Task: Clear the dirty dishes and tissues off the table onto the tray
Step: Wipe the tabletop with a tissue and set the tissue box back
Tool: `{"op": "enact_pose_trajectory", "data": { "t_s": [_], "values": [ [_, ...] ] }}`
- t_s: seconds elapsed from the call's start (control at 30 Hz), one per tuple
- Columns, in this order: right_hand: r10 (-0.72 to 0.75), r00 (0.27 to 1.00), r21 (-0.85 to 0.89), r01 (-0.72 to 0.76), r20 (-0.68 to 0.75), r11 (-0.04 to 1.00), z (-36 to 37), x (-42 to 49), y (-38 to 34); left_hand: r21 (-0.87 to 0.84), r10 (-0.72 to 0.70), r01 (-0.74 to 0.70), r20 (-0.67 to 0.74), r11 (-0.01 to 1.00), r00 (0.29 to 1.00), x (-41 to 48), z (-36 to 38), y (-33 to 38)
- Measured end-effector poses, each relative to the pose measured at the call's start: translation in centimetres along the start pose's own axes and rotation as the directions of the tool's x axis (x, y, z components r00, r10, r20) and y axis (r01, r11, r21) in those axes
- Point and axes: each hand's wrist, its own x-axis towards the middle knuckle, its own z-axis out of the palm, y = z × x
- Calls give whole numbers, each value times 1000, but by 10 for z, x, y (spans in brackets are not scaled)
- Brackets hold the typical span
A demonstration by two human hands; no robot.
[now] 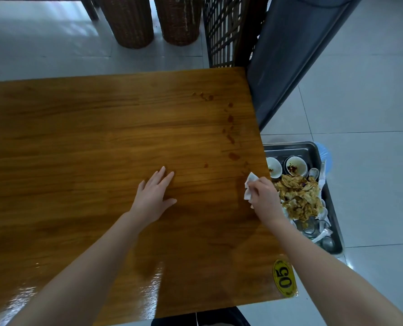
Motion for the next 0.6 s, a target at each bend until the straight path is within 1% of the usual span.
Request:
{"op": "enact_pose_trajectory", "data": {
  "t_s": [0.1,0.17,0.2,0.27,0.37,0.43,0.53,0.6],
  "values": [
    [91,993,48,-88,-68,995,6,7,-7,31,-10,10,-9,999,1000,11,-7,-1],
    [144,986,71,-139,-82,988,9,12,-12,44,-11,11,-7,999,1000,18,-13,-3],
    [144,987,62,-140,-76,988,10,14,-15,45,-12,12,-5,999,1000,22,-15,-3],
    [99,994,48,-96,-56,994,15,18,-27,43,-11,11,8,999,1000,27,-17,-3],
    [-40,999,38,39,8,999,32,19,-54,40,-1,0,36,999,999,31,-16,1],
    [-94,995,63,92,33,994,44,20,-67,31,-5,4,45,1000,999,34,-16,3],
    [-106,993,113,100,48,989,46,27,-65,32,-10,8,53,999,999,42,-24,3],
    [-57,998,114,54,23,992,36,36,-52,41,-12,10,64,999,998,49,-31,3]
  ]
}}
